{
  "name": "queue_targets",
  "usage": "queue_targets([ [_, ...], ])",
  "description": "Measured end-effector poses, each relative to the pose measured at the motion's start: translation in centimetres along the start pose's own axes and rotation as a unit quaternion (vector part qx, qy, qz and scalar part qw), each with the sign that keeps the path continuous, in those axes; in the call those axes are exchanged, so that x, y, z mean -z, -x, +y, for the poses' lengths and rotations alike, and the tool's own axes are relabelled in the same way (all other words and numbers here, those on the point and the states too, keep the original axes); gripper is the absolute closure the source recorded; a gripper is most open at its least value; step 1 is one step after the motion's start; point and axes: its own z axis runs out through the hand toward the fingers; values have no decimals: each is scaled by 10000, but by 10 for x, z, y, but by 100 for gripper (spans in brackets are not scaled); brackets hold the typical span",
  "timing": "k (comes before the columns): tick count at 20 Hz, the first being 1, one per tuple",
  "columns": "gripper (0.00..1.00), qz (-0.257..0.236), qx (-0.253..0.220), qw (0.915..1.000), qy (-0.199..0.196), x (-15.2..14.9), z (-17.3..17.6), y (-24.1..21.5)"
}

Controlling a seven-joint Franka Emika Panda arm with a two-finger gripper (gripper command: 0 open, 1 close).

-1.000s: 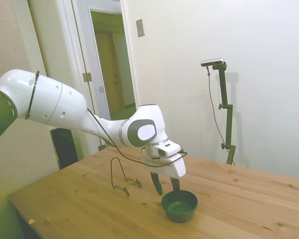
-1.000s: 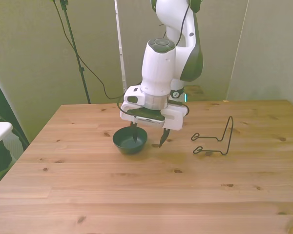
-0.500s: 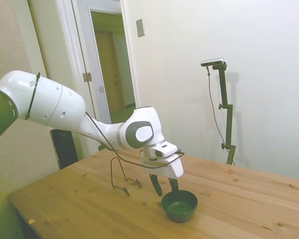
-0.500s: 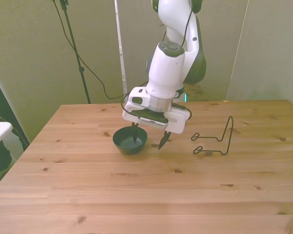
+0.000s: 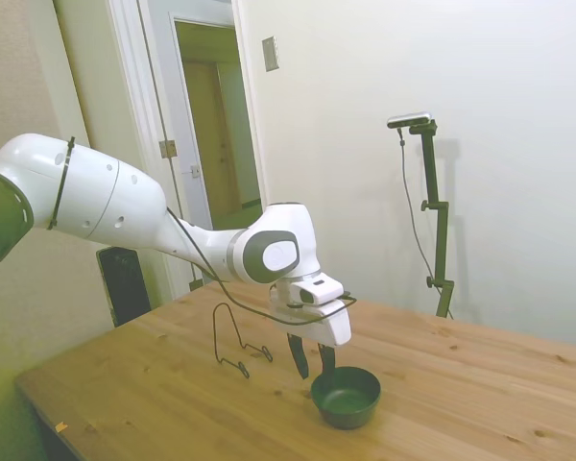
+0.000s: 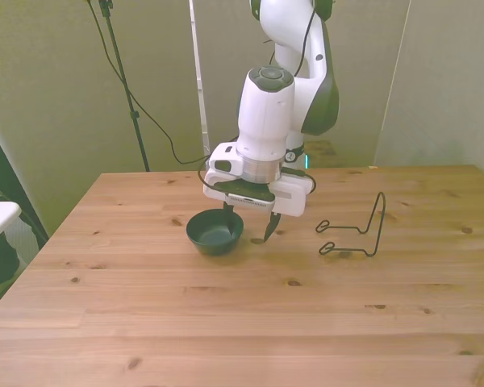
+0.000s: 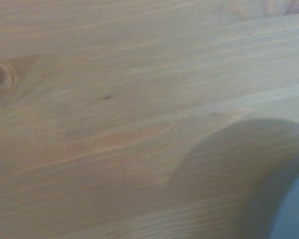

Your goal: Load the bowl

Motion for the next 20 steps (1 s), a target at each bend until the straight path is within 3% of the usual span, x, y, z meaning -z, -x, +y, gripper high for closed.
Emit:
queue_targets([
  [20,100,80,116,9997,177,0,-3,3],
])
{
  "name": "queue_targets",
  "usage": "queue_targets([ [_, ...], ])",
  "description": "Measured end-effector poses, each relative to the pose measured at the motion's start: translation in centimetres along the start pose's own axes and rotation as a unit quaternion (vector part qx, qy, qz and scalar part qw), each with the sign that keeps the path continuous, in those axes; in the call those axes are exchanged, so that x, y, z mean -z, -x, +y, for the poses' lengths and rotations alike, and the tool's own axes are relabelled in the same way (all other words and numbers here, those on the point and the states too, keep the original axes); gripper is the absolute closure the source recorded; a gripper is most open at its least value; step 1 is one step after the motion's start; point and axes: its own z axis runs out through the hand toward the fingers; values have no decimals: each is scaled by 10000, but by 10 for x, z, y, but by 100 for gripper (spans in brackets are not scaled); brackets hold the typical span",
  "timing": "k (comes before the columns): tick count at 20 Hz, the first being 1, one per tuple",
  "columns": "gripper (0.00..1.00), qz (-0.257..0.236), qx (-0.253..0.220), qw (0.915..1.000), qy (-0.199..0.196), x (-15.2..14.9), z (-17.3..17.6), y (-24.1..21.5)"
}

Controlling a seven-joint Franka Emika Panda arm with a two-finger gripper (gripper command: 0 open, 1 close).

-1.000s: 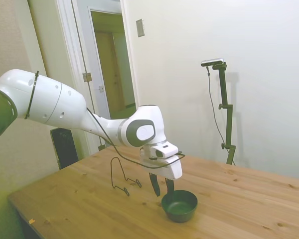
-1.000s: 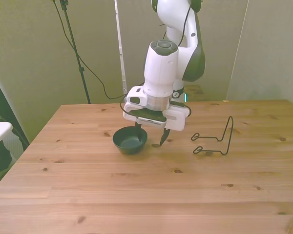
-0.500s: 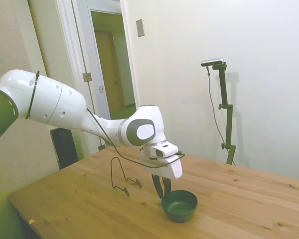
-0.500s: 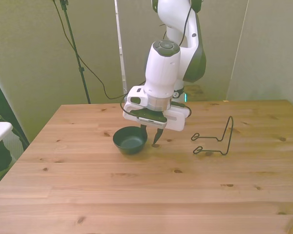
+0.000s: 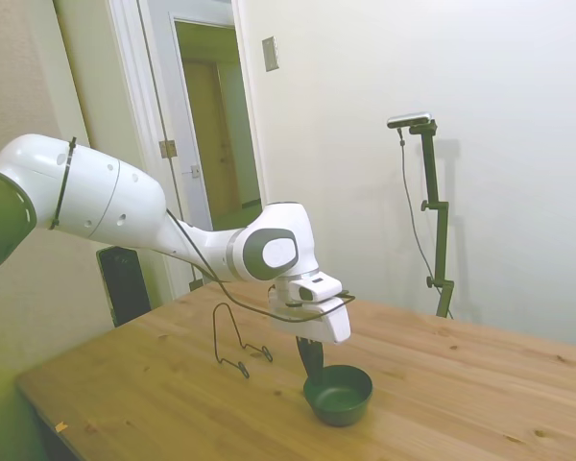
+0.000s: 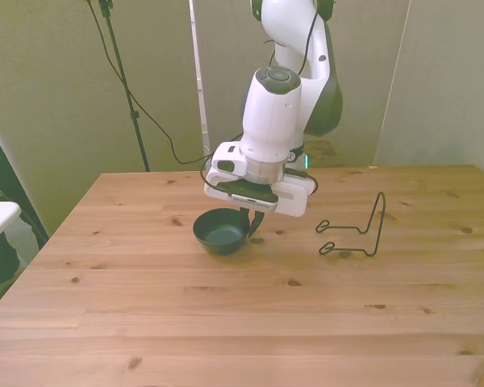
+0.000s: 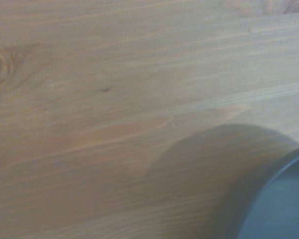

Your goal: Load the bowl

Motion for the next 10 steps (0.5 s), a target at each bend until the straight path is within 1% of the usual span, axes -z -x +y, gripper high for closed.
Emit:
queue_targets([
  [2,100,-9,-2,10000,-21,3,0,1],
  [4,100,-90,-14,9999,-120,13,0,5],
  [10,100,-331,136,9976,-588,75,9,31],
])
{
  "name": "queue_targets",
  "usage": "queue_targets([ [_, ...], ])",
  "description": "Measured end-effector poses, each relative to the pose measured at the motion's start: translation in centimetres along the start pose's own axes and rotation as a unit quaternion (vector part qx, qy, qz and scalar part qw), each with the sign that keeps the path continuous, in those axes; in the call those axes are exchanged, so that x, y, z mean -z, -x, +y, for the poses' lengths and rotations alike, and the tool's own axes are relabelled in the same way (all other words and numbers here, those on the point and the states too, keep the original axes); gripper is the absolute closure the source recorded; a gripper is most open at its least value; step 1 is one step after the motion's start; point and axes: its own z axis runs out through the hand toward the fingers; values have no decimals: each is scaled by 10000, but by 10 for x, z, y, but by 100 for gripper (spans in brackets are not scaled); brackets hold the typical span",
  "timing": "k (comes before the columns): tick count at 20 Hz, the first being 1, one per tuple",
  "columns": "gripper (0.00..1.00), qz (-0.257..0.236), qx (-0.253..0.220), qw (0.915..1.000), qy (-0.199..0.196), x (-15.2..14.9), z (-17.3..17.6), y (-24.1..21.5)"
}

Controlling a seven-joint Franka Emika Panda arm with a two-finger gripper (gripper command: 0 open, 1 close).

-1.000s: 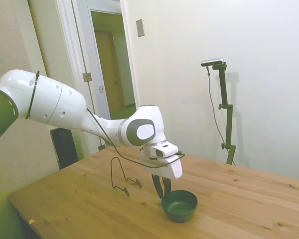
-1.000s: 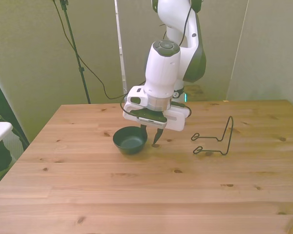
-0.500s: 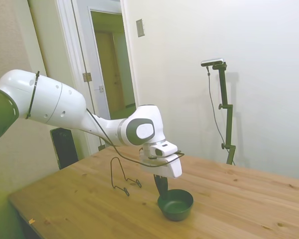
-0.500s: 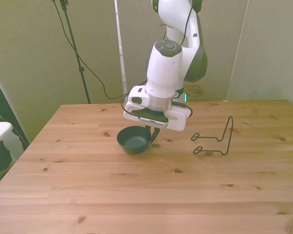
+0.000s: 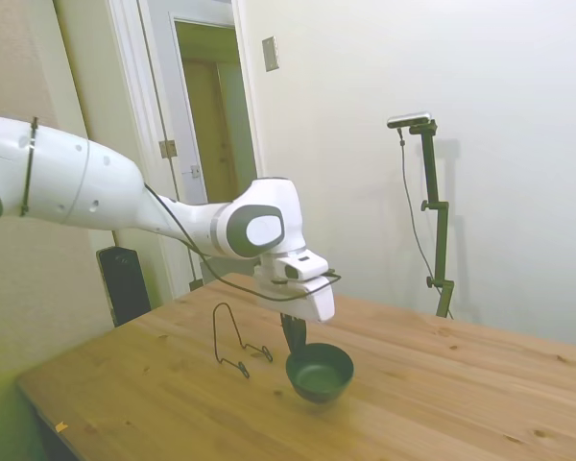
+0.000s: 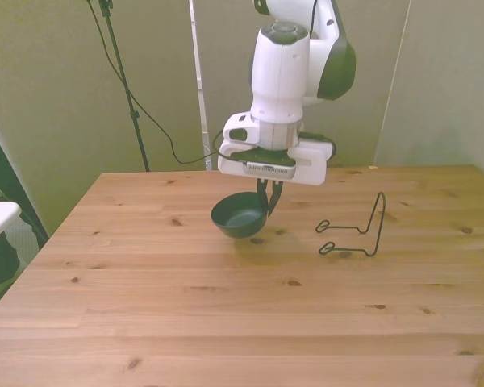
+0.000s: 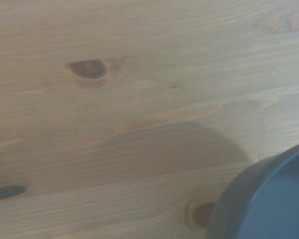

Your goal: Load the bowl

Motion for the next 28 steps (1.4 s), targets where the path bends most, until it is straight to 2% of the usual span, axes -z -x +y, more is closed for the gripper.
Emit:
queue_targets([
  [5,100,-461,327,9968,-563,40,7,27],
  [10,100,-898,709,9839,-1370,63,17,29],
  [18,100,-1657,911,9611,-2011,56,34,22],
  [23,100,-2242,913,9375,-2501,48,38,18],
  [28,100,-2633,836,9186,-2825,38,22,14],
])
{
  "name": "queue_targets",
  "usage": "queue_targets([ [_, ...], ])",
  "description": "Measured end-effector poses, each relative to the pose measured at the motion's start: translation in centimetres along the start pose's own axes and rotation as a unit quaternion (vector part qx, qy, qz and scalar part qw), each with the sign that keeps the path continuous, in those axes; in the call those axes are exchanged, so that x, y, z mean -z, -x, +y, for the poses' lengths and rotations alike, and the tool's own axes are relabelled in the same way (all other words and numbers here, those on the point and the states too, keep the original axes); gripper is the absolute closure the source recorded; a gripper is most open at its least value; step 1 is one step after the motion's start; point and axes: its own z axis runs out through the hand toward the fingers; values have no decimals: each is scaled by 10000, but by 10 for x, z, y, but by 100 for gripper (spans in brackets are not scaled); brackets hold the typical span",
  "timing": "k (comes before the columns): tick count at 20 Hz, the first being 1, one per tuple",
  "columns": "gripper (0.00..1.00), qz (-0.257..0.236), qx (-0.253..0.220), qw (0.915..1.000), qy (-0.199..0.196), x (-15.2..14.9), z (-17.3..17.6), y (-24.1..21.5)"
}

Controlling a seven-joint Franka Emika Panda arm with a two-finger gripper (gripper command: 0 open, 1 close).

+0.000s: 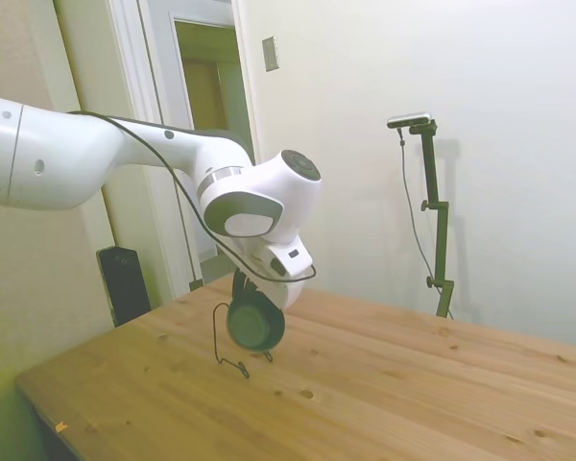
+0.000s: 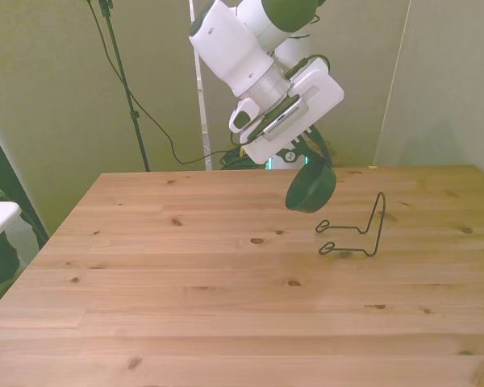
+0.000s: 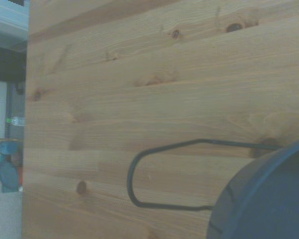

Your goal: Load the bowl

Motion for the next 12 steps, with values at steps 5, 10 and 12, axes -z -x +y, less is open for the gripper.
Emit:
queue_targets([
  [5,100,-271,-45,9995,-163,-20,-8,-9],
  [10,100,-404,-123,9987,-272,-31,-9,-13],
  [12,100,-461,-229,9981,-350,-34,-6,-18],
])
